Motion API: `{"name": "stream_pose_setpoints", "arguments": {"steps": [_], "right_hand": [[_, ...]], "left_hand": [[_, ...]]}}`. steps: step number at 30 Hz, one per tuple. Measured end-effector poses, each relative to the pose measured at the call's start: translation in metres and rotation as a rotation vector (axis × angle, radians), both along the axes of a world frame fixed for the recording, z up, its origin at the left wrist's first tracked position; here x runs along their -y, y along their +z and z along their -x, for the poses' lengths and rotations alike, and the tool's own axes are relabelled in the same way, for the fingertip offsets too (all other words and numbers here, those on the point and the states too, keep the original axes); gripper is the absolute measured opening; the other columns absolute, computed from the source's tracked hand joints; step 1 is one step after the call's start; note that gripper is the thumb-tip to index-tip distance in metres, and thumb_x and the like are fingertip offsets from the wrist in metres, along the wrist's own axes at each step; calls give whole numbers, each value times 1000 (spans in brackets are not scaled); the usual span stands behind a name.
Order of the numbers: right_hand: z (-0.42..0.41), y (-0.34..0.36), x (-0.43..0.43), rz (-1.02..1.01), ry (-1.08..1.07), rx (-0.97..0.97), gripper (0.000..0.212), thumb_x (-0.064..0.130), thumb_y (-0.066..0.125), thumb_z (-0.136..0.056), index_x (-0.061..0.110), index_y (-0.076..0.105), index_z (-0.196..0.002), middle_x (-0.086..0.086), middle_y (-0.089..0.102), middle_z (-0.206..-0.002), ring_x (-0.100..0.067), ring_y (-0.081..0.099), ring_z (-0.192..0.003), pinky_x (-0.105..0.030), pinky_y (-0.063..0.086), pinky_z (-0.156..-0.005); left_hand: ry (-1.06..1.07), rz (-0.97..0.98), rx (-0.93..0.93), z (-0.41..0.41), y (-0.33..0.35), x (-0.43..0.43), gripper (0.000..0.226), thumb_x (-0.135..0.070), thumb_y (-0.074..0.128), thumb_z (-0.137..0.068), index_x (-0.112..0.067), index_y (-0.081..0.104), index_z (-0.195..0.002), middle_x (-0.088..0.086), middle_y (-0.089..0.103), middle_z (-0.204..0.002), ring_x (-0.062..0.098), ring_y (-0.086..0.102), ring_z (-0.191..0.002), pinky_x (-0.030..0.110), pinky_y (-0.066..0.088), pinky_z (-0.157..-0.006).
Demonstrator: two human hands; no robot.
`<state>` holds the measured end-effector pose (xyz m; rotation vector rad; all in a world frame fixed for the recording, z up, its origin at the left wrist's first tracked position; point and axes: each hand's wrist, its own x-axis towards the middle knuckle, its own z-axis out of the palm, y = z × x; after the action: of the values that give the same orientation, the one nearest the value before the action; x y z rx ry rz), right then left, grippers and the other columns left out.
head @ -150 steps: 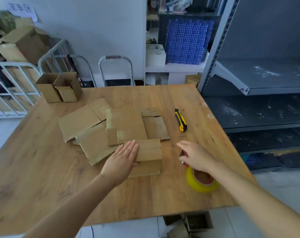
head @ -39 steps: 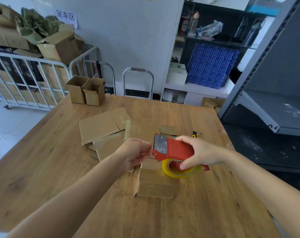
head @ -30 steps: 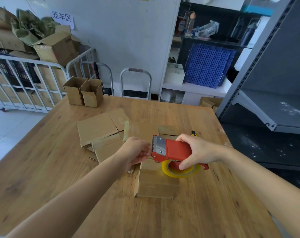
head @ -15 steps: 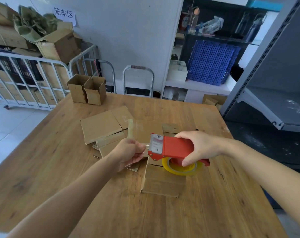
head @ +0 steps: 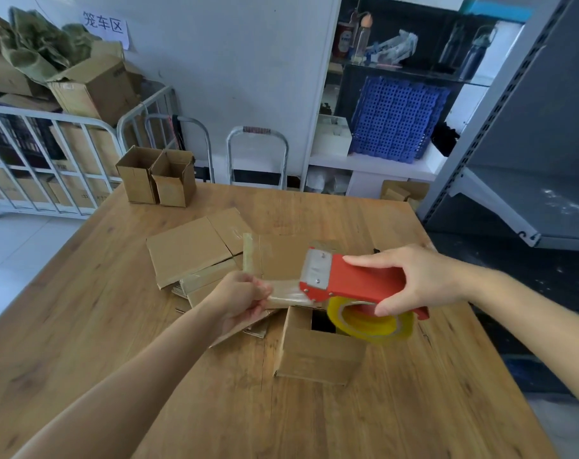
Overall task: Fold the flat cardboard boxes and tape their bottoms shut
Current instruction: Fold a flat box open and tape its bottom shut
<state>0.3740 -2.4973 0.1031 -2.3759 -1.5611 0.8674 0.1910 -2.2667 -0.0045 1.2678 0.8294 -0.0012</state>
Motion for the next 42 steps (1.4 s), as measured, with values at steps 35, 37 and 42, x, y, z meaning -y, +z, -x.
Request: {"name": "stream_pose_setpoints", "arguments": {"steps": [35,37,42], "right_hand": [[-66,-54,31,239,-123,-345,65,35,75,-71,48,54,-131,19,68,-110,-3,66,-100,-19,52,-82],[-66,-57,30,246,-113,-349,66,35,75,-70,48,54,-131,19,68,-110,-3,65,-100,-20,52,-83],[-64,-59,29,256,-95,-318,63,28,77,-79,48,51,-133,19,65,-114,1,64,-98,-17,50,-79]], "left_hand": [[-54,-934,-191,7,-15,50,85,-34,92,-55,-13,35,-115,-2,42,-109,14,44,-98,17,38,-73],[-35,-980,-201,-1,-21,51,81,-33,92,-57,-12,36,-111,0,41,-109,16,42,-100,20,37,-80],[-19,-999,-237,-10,-35,49,76,-31,92,-56,-16,31,-97,1,41,-103,18,42,-99,24,38,-82]]}}
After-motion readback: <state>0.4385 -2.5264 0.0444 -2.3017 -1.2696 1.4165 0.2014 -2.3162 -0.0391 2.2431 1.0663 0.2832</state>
